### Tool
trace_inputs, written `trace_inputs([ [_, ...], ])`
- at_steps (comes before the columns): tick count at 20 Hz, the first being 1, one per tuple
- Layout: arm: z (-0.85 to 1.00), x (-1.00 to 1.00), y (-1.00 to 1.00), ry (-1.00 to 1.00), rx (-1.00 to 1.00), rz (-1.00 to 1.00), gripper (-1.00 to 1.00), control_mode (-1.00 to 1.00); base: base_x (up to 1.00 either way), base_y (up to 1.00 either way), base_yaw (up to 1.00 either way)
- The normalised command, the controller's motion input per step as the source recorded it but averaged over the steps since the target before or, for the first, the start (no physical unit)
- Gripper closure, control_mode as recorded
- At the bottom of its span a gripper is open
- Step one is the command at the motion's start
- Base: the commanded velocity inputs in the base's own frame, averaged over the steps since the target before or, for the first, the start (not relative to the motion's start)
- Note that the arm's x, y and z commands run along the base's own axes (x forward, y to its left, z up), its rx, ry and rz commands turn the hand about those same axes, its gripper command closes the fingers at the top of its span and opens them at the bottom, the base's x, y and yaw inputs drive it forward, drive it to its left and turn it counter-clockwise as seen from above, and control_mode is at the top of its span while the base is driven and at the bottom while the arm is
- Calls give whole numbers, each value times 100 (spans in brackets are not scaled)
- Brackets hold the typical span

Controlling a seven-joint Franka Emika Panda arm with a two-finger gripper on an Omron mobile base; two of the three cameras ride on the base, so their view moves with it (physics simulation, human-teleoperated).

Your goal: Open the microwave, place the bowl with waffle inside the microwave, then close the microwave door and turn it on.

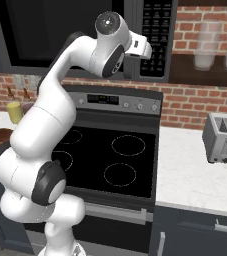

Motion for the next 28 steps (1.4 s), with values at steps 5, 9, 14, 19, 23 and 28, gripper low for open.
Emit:
trace_inputs([
  [5,1,0,1,0,0,0,100,-100,0,0,0],
  [9,13,-4,32,0,0,2,100,-100,0,0,0],
  [14,5,-31,64,-1,0,7,100,-100,0,0,0],
  [19,0,-67,69,-3,0,10,100,-100,0,0,0],
  [23,0,-97,75,-6,0,13,100,-100,0,0,0],
  [28,2,-100,73,-2,0,14,100,-100,0,0,0],
])
